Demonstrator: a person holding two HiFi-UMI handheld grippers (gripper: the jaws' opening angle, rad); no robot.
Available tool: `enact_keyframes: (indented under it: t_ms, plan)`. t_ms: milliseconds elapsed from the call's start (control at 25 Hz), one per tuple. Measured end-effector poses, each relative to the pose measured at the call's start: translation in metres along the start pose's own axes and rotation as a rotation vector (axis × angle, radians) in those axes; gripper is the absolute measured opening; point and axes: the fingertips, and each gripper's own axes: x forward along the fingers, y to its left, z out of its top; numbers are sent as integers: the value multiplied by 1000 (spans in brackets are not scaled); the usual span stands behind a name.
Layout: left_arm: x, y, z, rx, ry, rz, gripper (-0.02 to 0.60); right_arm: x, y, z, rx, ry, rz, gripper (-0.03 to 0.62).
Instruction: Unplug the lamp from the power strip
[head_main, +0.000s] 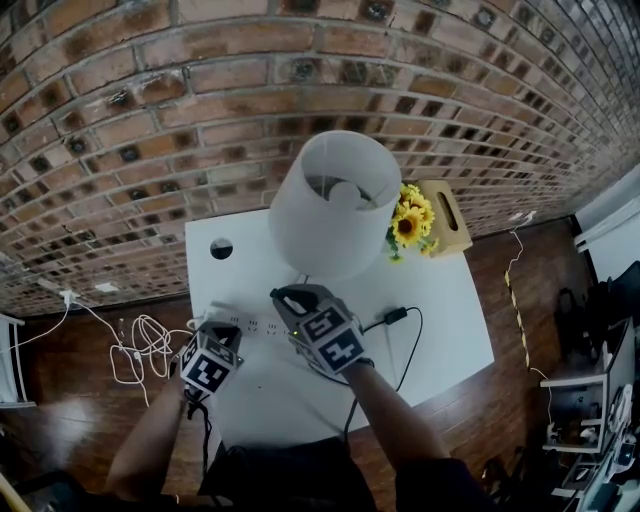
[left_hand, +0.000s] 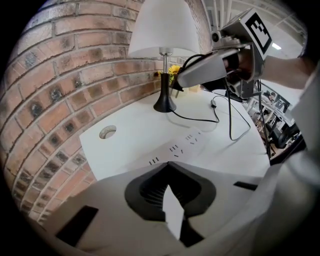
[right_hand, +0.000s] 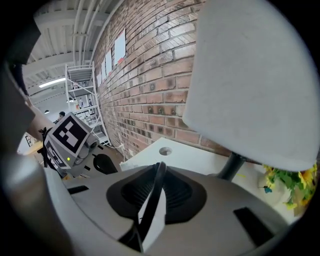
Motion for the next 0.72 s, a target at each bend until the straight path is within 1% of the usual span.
enact_keyframes:
  t_ms: [160,360,720]
  plan:
    - [0,0,0,-3,3,8,23,1,-6,-7,5,9,-8,67]
    - [0,0,-1,-22,-7,16,23,6,-5,-8,3,24,5,67]
    - [0,-1,0,-20,-10,21,23,31,-10,-34,-3,121,13,71]
